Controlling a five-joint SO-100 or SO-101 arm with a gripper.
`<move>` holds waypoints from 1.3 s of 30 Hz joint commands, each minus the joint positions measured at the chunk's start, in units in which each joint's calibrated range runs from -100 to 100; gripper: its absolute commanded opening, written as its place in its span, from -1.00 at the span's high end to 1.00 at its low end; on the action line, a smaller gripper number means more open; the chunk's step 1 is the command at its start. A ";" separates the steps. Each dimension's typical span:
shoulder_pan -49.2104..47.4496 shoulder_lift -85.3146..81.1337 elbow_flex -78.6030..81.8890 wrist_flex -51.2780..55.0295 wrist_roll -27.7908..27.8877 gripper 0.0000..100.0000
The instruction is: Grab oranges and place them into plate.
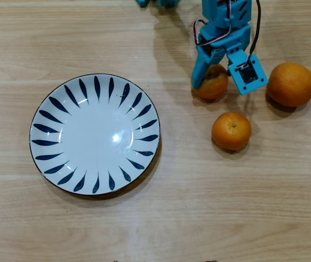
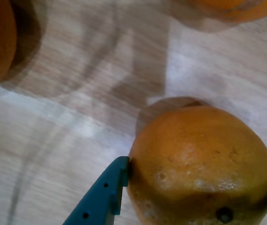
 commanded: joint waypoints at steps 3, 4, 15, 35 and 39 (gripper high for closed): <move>0.04 0.22 0.34 -0.84 -0.80 0.34; 0.12 0.22 0.79 -0.84 -0.96 0.34; -2.06 -0.80 -0.57 -0.66 -3.52 0.27; -4.47 -0.03 0.43 -1.44 -6.76 0.35; -4.39 -0.63 1.88 -1.44 -6.76 0.57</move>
